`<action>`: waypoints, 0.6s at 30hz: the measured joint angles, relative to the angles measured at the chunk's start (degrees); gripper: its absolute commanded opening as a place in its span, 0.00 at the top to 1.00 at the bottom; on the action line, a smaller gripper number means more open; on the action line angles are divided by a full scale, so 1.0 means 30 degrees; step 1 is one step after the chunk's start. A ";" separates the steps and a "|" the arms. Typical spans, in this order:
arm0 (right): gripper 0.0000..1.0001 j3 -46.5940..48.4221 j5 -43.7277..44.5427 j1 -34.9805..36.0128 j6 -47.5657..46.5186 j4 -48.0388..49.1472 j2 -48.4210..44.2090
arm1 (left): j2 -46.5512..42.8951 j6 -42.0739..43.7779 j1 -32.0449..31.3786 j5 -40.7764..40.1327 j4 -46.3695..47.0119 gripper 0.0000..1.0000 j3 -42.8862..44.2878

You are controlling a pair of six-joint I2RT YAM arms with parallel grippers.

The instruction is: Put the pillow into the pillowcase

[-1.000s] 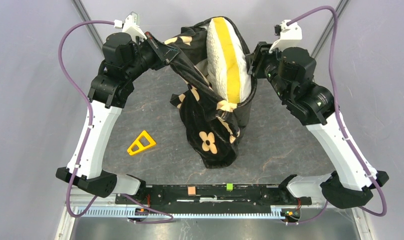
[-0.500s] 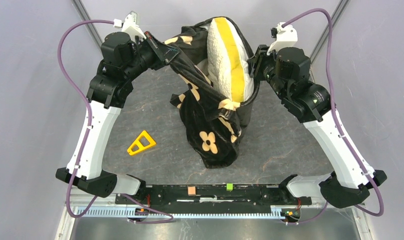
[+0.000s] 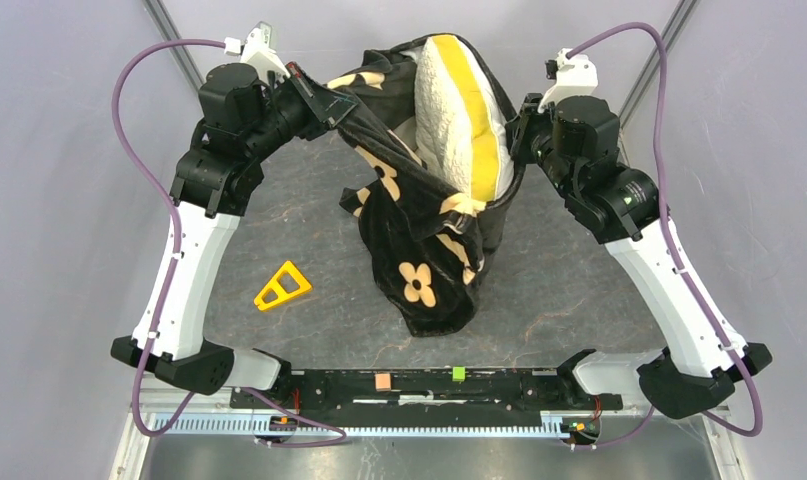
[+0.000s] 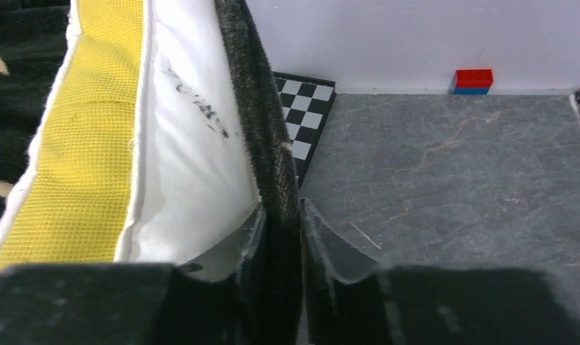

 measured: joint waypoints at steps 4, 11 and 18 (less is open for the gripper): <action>1.00 -0.0146 -0.0729 -0.0058 -0.0146 -0.0080 0.0015 | 0.0044 0.0000 0.0000 0.0080 -0.0051 0.98 0.0007; 1.00 0.3257 -0.3410 -0.0073 -0.0175 -0.0335 0.0699 | 0.1792 -0.0495 -0.0386 0.0940 -0.0087 0.97 0.3016; 1.00 0.6863 -0.4670 -0.0073 0.0328 0.2426 0.0641 | 0.7227 -0.0794 -0.4641 0.0554 0.1246 0.97 1.3792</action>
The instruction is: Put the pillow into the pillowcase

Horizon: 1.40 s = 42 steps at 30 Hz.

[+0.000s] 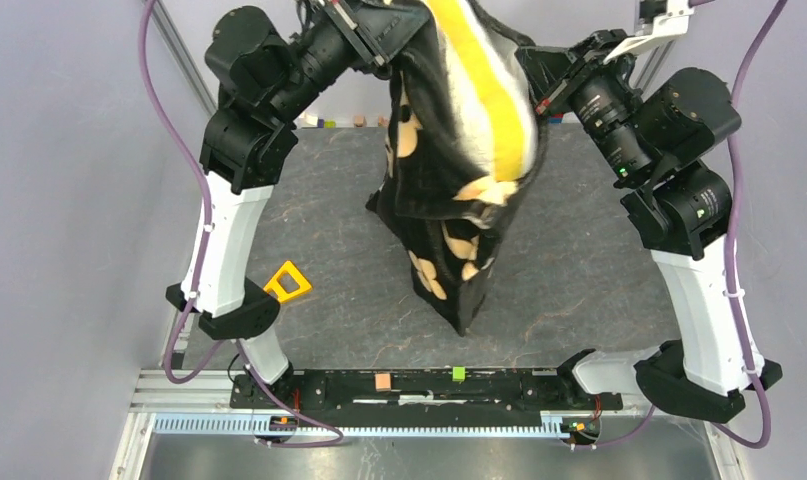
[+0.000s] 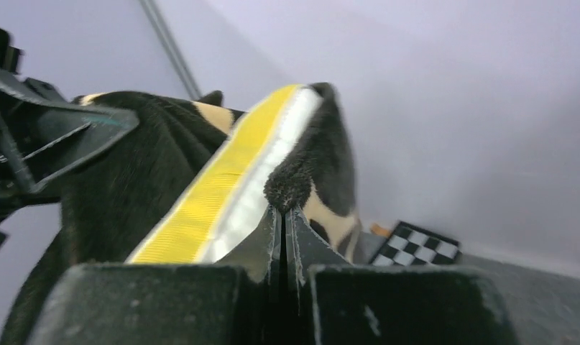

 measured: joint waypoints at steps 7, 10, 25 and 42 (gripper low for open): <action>1.00 0.0984 0.0328 0.0007 -0.0663 0.1166 0.0408 | -0.0328 -0.1574 0.0437 -0.0619 0.2426 0.97 -0.0874; 1.00 0.2259 0.2732 0.0015 -0.2455 0.1341 0.1217 | 0.0313 -0.1362 -0.1734 -0.0379 0.1792 0.97 -0.0852; 1.00 0.1078 0.2892 -0.0160 -0.2463 0.4823 -0.0845 | 0.1268 -0.6120 0.3687 0.1515 0.5566 0.97 -0.0357; 1.00 0.0401 0.5136 -0.0189 -0.4044 0.5413 0.0204 | 0.3585 -0.6244 0.2157 0.5078 0.5901 0.97 -0.0867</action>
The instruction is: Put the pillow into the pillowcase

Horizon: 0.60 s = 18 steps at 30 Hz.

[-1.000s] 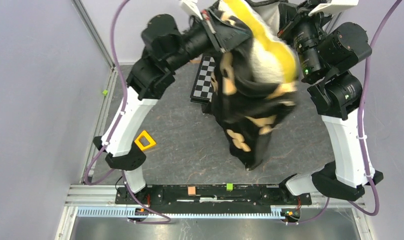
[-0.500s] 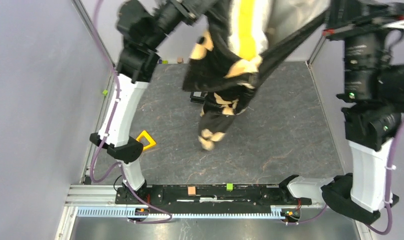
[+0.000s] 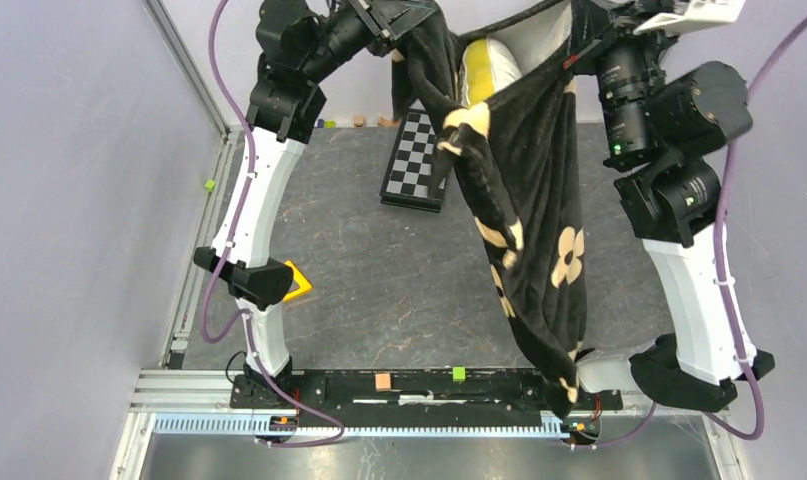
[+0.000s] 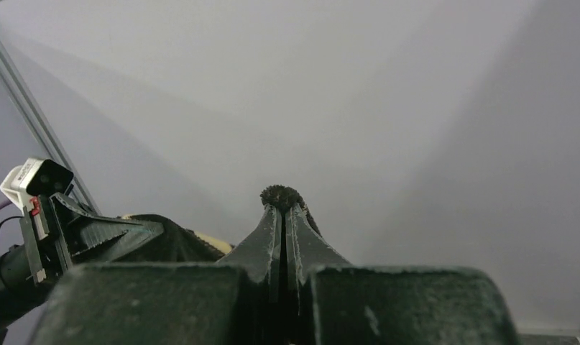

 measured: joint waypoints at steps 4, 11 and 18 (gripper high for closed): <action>1.00 0.0401 -0.0867 -0.0015 0.0160 -0.0226 0.1078 | -0.0197 0.0379 0.1056 0.0248 -0.1596 0.98 -0.0772; 1.00 -0.4262 -0.4816 0.0357 0.3082 0.0816 0.1195 | -0.5224 0.3235 0.2324 -0.1610 -0.4073 0.98 -1.2371; 1.00 -0.6025 -0.7431 0.3978 0.4787 0.0568 0.7016 | -0.7519 0.5246 0.4954 -0.5676 -0.4379 0.98 -2.3336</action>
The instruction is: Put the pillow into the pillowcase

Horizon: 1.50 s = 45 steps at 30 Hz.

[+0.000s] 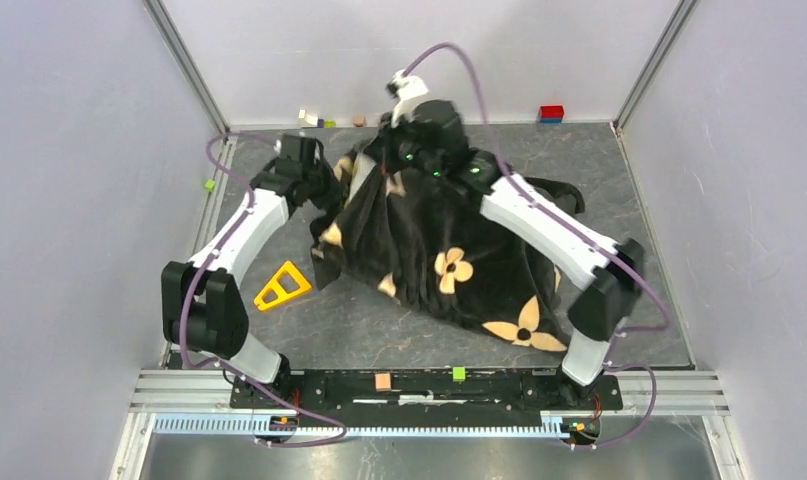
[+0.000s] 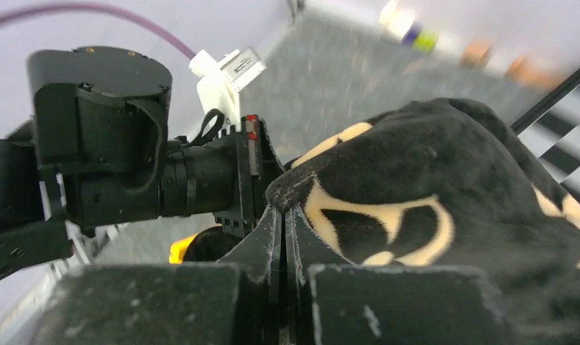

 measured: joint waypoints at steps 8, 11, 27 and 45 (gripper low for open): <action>1.00 0.0729 -0.2455 -0.1195 0.0423 -0.3344 0.3075 | 0.0073 -0.1093 -0.4153 -0.2630 0.2310 0.98 -0.5377; 1.00 0.1151 -0.2484 -0.2499 0.0335 -0.3840 0.2535 | 0.0772 -0.1749 -0.6368 -0.2754 0.3650 0.98 -0.4575; 1.00 -0.9777 -0.2346 -0.0168 0.1217 -0.0510 -0.1719 | 0.0117 -0.0350 -0.1814 -0.2594 0.2951 0.98 -0.6907; 0.64 -0.4131 -0.3111 0.1333 0.3082 0.1792 0.1457 | 0.0226 0.3614 -0.0743 -0.2586 -0.1297 0.25 -0.0933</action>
